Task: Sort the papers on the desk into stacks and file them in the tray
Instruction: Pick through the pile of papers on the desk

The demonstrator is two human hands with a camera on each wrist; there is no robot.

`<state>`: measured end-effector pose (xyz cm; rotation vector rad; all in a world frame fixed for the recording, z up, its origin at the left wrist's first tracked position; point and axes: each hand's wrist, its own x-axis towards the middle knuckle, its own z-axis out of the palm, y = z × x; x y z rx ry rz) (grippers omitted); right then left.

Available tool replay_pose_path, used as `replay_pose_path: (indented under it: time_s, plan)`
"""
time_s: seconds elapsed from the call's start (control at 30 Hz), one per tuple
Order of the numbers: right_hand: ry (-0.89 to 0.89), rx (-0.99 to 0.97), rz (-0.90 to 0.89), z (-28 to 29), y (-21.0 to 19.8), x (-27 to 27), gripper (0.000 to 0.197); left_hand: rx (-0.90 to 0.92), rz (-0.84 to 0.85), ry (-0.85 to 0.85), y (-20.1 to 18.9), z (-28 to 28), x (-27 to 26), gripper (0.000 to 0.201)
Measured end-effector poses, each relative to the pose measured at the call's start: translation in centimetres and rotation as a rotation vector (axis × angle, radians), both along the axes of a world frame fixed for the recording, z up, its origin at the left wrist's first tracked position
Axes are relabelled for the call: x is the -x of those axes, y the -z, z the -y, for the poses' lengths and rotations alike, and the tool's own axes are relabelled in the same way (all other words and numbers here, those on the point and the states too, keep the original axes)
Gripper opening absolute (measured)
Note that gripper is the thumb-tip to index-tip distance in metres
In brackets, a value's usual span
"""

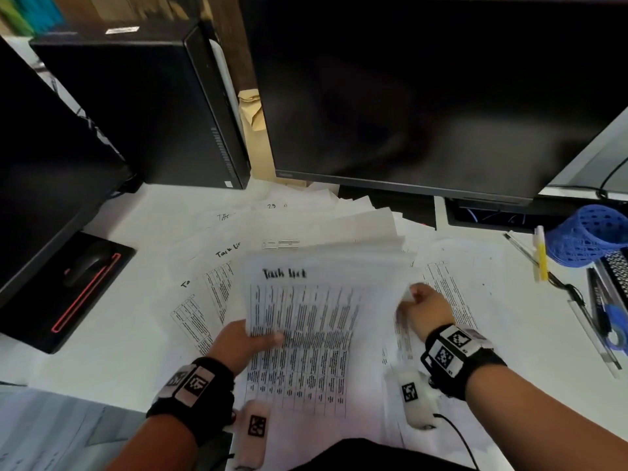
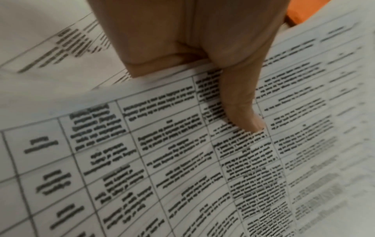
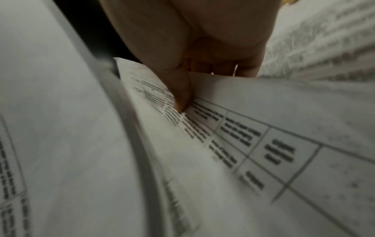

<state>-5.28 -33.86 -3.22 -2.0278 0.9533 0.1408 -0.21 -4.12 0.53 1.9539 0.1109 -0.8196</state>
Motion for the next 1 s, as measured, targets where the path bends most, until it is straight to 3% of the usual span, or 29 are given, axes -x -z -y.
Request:
replay_pose_path:
  time_s: [0.1,0.17,0.23,0.33,0.4,0.5,0.67,0.9,1.0]
  plan:
    - [0.006,-0.068,0.129,1.7,-2.2,0.4,0.008,-0.046,0.090,-0.061,-1.5,0.1,-1.5,0.017]
    - [-0.025,-0.086,0.176,3.3,-3.6,0.5,0.012,-0.063,0.154,-0.085,-2.1,0.0,-2.9,0.027]
    - [-0.081,-0.091,0.184,4.7,-4.9,0.5,0.012,-0.153,0.293,-0.002,-2.8,0.1,-4.2,0.050]
    - [-0.242,-0.048,0.146,5.8,-6.5,0.5,0.009,-0.173,0.501,0.116,-4.5,1.1,-5.9,0.046]
    - [-0.258,-0.042,0.149,5.9,-7.0,0.5,0.013,-0.150,0.475,0.244,-4.9,1.9,-6.6,0.040]
    - [-0.221,-0.097,0.192,5.9,-7.3,0.6,0.014,-0.186,0.326,0.277,-4.4,3.0,-6.2,0.046]
    - [-0.100,-0.152,0.223,6.2,-7.2,1.5,0.023,-0.148,0.338,0.124,-3.8,3.5,-5.3,0.027]
    - [0.033,-0.216,0.240,7.1,-6.4,2.7,0.024,-0.107,0.287,-0.057,-4.8,2.6,-5.2,0.029]
    - [0.176,-0.419,0.260,7.3,-5.6,2.6,0.029,-0.047,0.288,-0.159,-5.0,1.8,-5.4,0.037]
